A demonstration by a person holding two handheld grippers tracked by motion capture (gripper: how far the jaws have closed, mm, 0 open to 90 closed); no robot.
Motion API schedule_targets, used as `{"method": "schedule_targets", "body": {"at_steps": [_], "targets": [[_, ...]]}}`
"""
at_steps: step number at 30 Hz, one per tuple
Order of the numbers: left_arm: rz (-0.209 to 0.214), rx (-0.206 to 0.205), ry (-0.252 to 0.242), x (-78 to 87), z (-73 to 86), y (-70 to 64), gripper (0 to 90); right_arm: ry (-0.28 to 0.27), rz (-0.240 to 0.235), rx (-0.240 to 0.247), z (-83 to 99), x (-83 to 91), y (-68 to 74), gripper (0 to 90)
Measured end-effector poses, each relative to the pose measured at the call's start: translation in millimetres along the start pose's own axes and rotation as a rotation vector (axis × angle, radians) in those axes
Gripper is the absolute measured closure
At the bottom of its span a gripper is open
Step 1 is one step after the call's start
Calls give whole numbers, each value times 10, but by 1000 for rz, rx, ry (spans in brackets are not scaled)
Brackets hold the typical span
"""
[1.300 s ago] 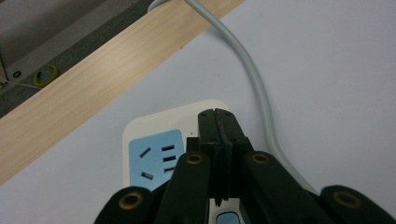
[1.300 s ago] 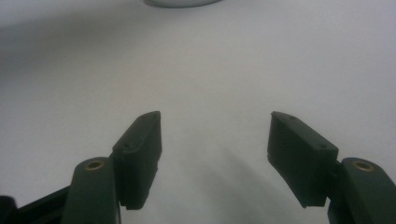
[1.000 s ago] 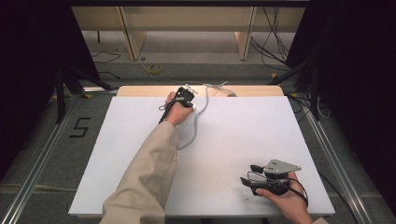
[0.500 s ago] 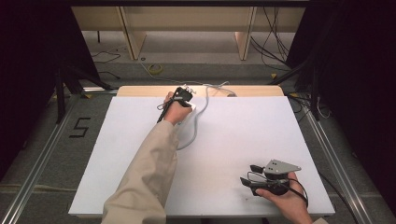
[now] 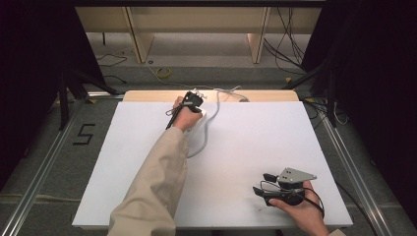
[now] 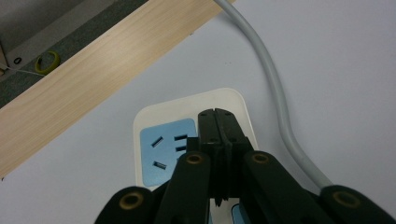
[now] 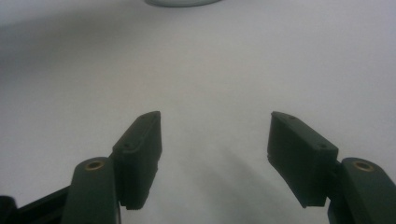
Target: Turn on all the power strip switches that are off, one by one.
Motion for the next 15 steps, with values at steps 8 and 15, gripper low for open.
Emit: {"method": "schedule_targets", "body": {"at_steps": [8,15], "targets": [[-2,-19,-9,18,4,13,899,1,-2,0,2,-4,-6,361],[22,4,-43,-4,-65,-57,899,2,-2,-1,1,-7,-1,362]]}}
Point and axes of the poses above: each handheld gripper's, and its own axes: x roughly backward along the jaws, z roughly out of its underside, y roughly to its left, the point moved 7 cm from there along -x, roughly forward along the jaws, and after that the axes turned 9 degrees about -x, right-handed, at the moved point
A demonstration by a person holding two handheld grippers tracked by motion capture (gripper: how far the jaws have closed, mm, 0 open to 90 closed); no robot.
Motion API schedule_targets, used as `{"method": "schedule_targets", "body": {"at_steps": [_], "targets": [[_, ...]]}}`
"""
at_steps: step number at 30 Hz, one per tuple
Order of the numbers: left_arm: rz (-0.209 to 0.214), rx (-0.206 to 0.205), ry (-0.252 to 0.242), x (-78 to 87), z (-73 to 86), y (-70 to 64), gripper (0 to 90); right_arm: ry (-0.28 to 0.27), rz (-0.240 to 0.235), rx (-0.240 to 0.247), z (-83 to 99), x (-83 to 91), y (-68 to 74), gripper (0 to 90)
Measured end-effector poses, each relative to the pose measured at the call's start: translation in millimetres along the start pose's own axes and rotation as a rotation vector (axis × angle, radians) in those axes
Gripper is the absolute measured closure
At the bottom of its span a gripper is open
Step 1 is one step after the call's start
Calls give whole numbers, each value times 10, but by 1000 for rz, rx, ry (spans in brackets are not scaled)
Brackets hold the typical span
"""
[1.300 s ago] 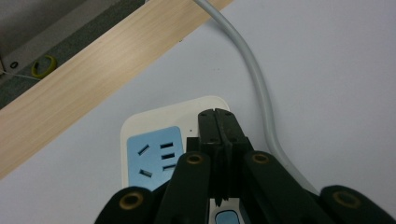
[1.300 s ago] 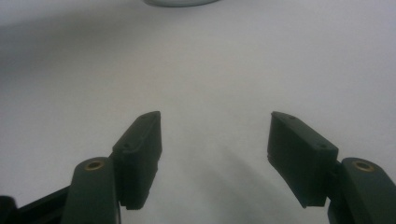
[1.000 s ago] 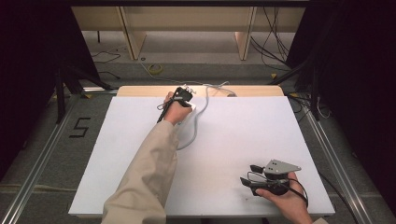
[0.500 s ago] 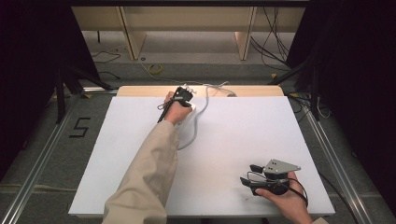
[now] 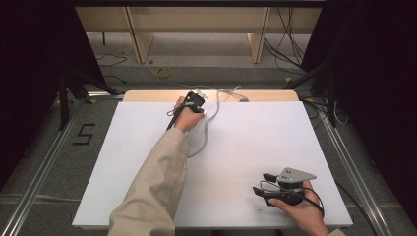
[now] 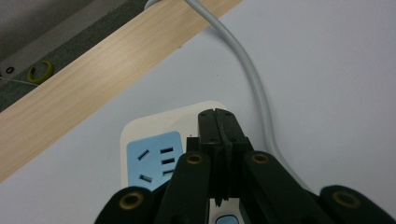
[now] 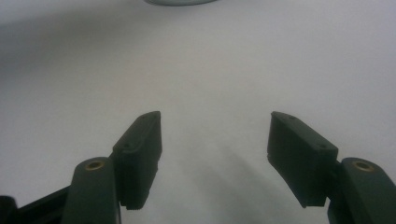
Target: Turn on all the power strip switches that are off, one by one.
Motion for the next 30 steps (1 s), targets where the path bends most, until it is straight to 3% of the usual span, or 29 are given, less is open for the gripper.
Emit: {"method": "schedule_targets", "body": {"at_steps": [3,9,13,16,18,28,30], "targets": [[-12,-11,15,9,13,9,899,-1,1,1,3,8,1,362],[0,8,13,13,38,16,899,1,0,0,5,7,-4,362],[-12,-6,23,-4,28,5,899,0,3,0,1,6,-7,361],[-5,8,24,-5,34,9,899,-1,2,3,0,7,-5,361],[-8,-5,28,-10,31,3,899,1,3,3,3,13,-3,361],[25,22,27,-6,37,11,898,0,4,3,-2,19,-7,361],[14,29,22,13,25,20,895,-2,2,4,-4,18,-5,362]]}}
Point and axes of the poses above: each handheld gripper's, and its own axes: x roughly backward along the jaws, z roughly out of its underside, y roughly to its left, the point moved 7 cm from there along -x, roughly forward along the jaws, and after that the axes turned 9 degrees about -x, right-handed, at the moved point
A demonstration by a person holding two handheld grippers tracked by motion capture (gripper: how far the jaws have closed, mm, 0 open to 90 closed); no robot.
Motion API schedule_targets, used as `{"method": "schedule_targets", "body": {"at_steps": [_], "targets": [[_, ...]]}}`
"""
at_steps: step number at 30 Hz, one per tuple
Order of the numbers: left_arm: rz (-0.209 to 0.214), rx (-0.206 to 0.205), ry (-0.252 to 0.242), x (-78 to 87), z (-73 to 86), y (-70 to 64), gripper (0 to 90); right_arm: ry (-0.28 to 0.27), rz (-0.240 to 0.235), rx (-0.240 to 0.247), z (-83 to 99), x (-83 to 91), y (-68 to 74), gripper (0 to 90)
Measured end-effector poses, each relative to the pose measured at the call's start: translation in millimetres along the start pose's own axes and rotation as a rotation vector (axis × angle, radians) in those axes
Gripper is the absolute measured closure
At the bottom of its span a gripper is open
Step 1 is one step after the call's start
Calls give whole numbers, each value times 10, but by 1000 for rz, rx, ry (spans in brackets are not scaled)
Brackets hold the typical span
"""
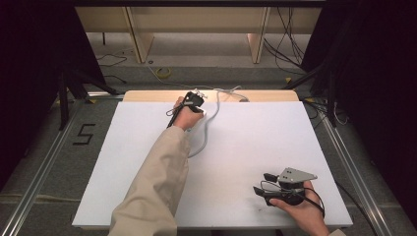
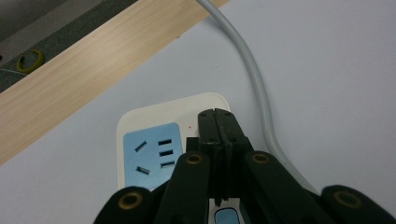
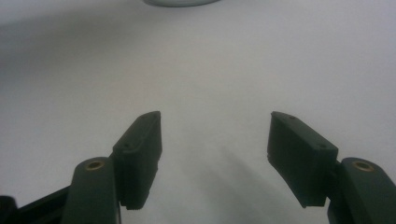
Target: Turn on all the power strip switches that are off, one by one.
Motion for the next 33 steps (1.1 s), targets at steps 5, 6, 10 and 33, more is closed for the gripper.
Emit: {"method": "schedule_targets", "body": {"at_steps": [5,6,10,33], "targets": [[17,15,-52,144,-79,-13,707,-2,1,-4,-3,-3,4,361],[25,25,-56,185,-84,-18,665,-2,1,-5,-3,-2,2,361],[62,58,-40,425,-45,-48,494,-3,4,-7,-2,8,-1,361],[109,-78,-187,1732,1596,-1186,230,8,12,-17,6,-18,-8,360]]}}
Point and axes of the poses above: each handheld gripper's, and its own axes: x roughly backward along the jaws, z roughly out of its underside, y roughly to its left, the point moved 7 cm from there along -x, roughly forward along the jaws, and after that the axes turned 9 degrees about -x, right-handed, at the moved point
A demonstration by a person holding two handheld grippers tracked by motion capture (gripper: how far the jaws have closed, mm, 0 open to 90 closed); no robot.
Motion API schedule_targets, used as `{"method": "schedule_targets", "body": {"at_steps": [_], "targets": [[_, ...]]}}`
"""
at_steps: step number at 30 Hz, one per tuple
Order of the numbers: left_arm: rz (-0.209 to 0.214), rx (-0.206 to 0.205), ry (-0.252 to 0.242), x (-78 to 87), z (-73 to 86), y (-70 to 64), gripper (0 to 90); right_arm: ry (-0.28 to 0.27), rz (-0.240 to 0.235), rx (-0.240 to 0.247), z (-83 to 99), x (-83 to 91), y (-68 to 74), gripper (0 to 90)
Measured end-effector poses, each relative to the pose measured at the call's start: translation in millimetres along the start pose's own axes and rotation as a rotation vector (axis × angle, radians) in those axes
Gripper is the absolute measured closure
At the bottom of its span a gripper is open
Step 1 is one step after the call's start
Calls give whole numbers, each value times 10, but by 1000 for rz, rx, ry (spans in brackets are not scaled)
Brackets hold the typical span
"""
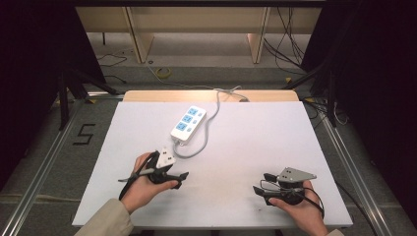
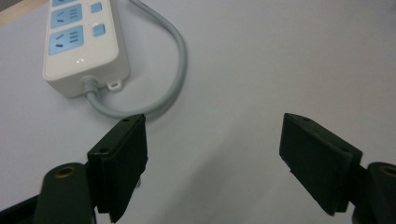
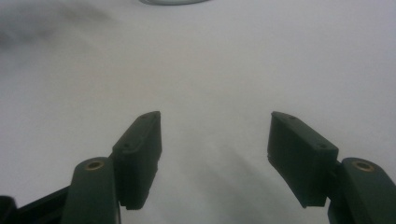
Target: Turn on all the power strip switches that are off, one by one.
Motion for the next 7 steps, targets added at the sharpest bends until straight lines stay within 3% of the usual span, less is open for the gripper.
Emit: {"method": "schedule_targets", "body": {"at_steps": [7], "targets": [[-28,15,-21,88,113,-54,216,-1,-3,7,-8,-1,17,359]]}}
Point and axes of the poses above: each handheld gripper's, and its own axes: x roughly backward along the jaws, z roughly out of its underside, y roughly to its left, the point moved 7 cm from there along -x, roughly forward along the jaws, and after that the axes turned 9 degrees about -x, right-handed, at the moved point
